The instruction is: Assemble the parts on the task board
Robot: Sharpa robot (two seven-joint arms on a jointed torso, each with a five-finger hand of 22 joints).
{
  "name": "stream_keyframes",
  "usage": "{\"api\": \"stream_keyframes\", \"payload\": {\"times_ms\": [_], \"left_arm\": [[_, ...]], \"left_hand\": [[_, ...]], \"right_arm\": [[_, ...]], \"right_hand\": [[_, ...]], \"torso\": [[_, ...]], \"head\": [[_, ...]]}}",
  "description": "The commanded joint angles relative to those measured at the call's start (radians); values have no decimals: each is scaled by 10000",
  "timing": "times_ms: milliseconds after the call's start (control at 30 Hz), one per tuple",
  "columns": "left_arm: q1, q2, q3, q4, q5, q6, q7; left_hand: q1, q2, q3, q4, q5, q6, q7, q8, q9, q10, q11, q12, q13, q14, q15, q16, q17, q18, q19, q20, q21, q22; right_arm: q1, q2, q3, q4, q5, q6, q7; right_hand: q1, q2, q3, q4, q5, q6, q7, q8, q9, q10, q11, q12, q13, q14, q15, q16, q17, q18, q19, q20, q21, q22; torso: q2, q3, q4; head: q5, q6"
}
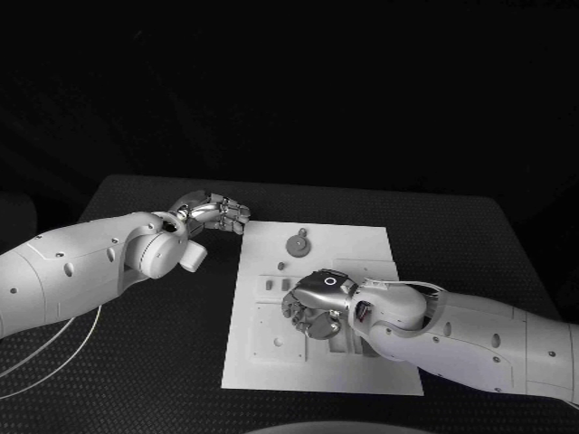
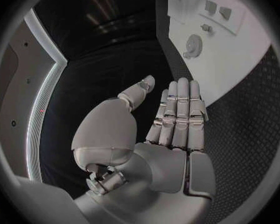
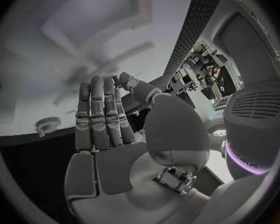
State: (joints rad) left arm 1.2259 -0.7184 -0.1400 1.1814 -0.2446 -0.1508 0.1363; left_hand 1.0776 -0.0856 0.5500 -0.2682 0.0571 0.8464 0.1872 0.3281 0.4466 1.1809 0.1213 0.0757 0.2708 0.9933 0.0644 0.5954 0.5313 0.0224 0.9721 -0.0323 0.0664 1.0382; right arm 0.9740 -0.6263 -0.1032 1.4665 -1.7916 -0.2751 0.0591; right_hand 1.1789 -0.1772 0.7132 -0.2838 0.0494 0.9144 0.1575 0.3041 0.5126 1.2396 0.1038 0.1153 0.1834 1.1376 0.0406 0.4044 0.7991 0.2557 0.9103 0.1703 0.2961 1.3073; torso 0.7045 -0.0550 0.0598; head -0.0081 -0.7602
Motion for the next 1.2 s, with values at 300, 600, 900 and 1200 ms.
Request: {"api": "stream_keyframes", "payload": {"times_ms": [300,600,900,1200], "left_arm": [[18,32,8,-44,-15,178,68],[18,51,8,-102,-15,115,108],[24,96,9,-115,-15,29,198],[33,82,9,-62,-15,14,220]], "left_hand": [[29,-101,-84,2,11,-83,-17,16,-1,-94,16,-53,14,65,17,-78,30,-91,23,-5,5,-20],[31,-97,-85,2,12,-85,-17,17,-1,-96,16,-53,15,64,18,-84,37,-91,21,-5,6,-23],[32,-94,-97,-1,12,-59,-28,38,6,-62,1,-31,31,80,13,-96,68,-88,30,-9,17,-26],[40,-93,-100,-7,12,-50,-33,45,8,-50,-6,-24,37,85,11,-103,81,-88,30,-10,19,-28]], "right_arm": [[2,-239,-5,171,-200,-567,-319],[480,-716,257,452,144,-975,-277],[1636,-1631,307,825,1386,-261,-148],[1718,-2179,298,676,1109,386,-263]], "right_hand": [[-3,-340,-48,55,5,-311,52,-178,-95,-198,77,-112,25,-150,76,-159,64,4,-208,12,66,251],[86,-382,9,67,5,-377,42,-201,-128,-146,53,-86,84,-44,36,-139,147,32,-148,0,171,258],[-145,-537,-97,357,5,-560,19,-242,-177,-46,5,-43,184,304,-137,-67,278,61,158,-88,457,252],[-608,-802,-262,707,3,-414,-46,-116,-138,-275,108,-178,188,156,-44,-236,296,37,-22,-64,432,234]], "torso": [[1,9,12],[-3,20,4],[-4,-14,-18],[10,10,-7]], "head": [[-25,28],[-50,92],[-182,170],[-278,251]]}}
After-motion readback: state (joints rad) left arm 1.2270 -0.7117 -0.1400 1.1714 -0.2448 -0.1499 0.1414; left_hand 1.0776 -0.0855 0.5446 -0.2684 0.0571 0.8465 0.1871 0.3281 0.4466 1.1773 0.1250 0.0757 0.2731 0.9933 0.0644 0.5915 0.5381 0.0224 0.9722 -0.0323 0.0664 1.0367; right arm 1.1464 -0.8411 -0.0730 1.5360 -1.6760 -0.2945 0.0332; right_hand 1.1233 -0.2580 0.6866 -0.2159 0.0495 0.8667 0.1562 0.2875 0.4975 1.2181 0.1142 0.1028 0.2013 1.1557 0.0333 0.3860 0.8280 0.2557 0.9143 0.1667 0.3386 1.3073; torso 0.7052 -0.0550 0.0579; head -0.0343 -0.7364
